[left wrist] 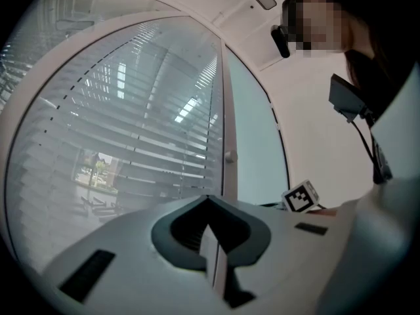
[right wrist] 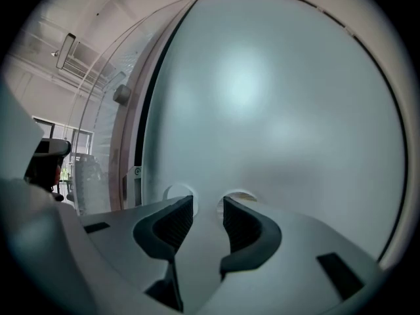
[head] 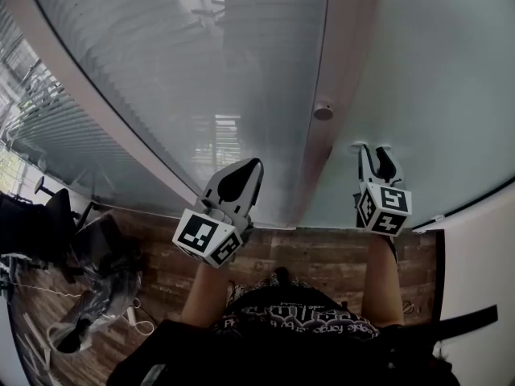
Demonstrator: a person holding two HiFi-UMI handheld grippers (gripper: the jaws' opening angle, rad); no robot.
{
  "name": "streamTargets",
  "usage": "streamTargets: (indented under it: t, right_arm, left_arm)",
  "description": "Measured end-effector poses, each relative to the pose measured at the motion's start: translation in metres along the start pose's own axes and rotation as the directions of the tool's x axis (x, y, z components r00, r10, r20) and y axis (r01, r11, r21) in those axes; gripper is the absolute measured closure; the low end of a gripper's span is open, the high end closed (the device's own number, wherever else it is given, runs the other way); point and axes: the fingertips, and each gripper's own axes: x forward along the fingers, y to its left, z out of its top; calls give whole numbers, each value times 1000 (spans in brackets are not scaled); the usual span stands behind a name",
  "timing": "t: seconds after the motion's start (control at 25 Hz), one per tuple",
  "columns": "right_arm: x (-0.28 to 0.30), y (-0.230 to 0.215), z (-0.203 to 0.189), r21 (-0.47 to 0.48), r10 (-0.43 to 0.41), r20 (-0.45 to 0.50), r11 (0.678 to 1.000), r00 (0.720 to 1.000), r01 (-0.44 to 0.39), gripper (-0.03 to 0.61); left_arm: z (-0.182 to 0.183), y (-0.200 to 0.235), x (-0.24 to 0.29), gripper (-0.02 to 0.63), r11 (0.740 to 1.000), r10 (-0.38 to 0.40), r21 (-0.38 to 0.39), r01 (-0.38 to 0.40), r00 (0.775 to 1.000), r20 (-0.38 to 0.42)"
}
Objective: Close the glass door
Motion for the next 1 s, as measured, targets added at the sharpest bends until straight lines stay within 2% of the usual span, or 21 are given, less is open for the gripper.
streamTargets:
  t: [0.24, 0.28, 0.36, 0.4, 0.6, 1.0]
  right_arm:
    - [-36, 0, 16, -25, -8, 53, 1000, 999, 9, 450]
    - [-41, 1, 20, -30, 0, 67, 1000, 998, 3, 469]
    - [-51, 3, 27, -40, 7, 99, 999, 995, -3, 565]
    - [-56, 3, 30, -48, 10, 113, 999, 994, -4, 574]
    - [-73, 10, 39, -86, 19, 157, 996, 987, -5, 575]
    - [-87, 5, 42, -100, 14, 170, 995, 985, 3, 575]
  left_arm:
    - [3, -9, 5, 620, 1000, -21, 7, 21, 1000, 8]
    - [4, -11, 6, 620, 1000, -23, 8, 23, 1000, 9]
    - [4, -16, 7, 620, 1000, -27, 13, 27, 1000, 9]
    - [4, -18, 7, 620, 1000, -24, 9, 24, 1000, 9]
    - [2, -22, 5, 620, 1000, -18, 9, 18, 1000, 0]
    - [3, -36, 4, 620, 1000, -6, 17, 6, 1000, -9]
